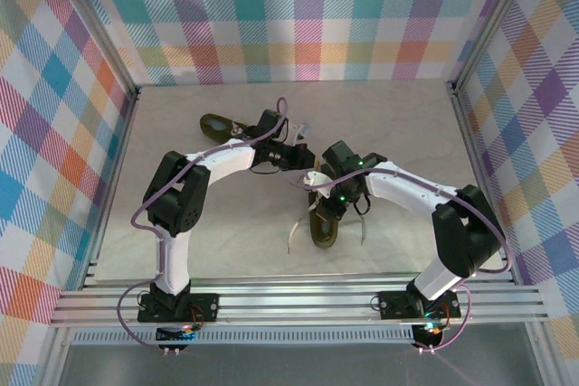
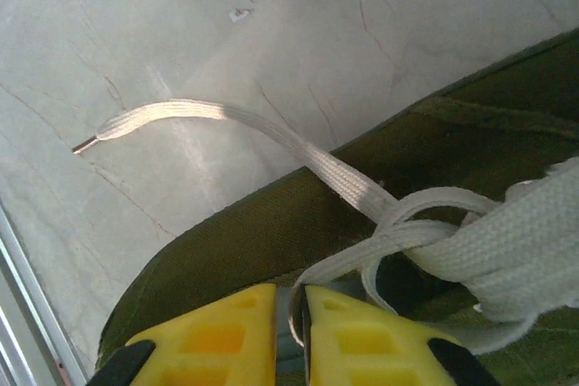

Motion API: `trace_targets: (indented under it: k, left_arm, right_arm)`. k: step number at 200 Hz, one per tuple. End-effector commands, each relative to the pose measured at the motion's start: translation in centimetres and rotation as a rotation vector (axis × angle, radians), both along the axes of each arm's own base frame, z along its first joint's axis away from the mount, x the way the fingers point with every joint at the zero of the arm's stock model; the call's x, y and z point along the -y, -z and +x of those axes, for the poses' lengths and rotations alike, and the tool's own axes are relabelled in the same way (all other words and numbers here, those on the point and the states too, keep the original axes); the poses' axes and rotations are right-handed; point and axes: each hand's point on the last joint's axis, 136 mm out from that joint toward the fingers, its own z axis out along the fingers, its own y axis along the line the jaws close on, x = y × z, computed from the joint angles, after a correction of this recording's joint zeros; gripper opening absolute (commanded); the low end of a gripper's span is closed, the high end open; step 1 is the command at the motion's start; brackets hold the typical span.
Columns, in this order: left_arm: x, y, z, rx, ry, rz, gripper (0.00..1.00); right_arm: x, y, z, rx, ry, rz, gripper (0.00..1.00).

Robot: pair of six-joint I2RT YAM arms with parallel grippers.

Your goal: Tie the shoes

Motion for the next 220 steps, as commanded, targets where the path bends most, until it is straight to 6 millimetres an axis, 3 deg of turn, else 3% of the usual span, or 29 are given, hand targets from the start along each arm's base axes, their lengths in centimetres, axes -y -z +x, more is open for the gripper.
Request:
trace_targets:
  k: [1,23,65,104,135,177,220]
  left_arm:
    - [0.4,-0.7,-0.8,0.013,0.022,-0.017,0.00]
    - [0.5,-0.8,-0.9,0.013,0.024,-0.019,0.00]
    - [0.4,-1.1,-1.0,0.019,0.022,-0.021,0.00]
    - [0.4,-1.0,-1.1,0.018,0.025,-0.022,0.00]
    - [0.4,-1.0,-1.1,0.019,0.024,-0.023,0.00]
    - [0.6,-1.0,-1.1,0.018,0.026,-0.026,0.00]
    - [0.6,-0.9,-1.1,0.018,0.025,-0.026,0.00]
  right_arm:
    - [0.1,0.3,-0.1,-0.010,-0.002,-0.033,0.19]
    - [-0.1,-0.3,0.0,0.011,-0.001,-0.014,0.25]
    - [-0.8,-4.0,-0.1,0.117,0.004,0.118,0.39]
    - [-0.4,-5.3,0.1,0.173,0.026,0.143,0.44]
    - [0.0,-5.1,0.7,0.197,0.040,0.111,0.27]
    - [-0.2,-4.3,1.8,0.250,0.026,0.044,0.18]
    - [-0.6,-3.3,2.1,0.244,0.012,0.027,0.17]
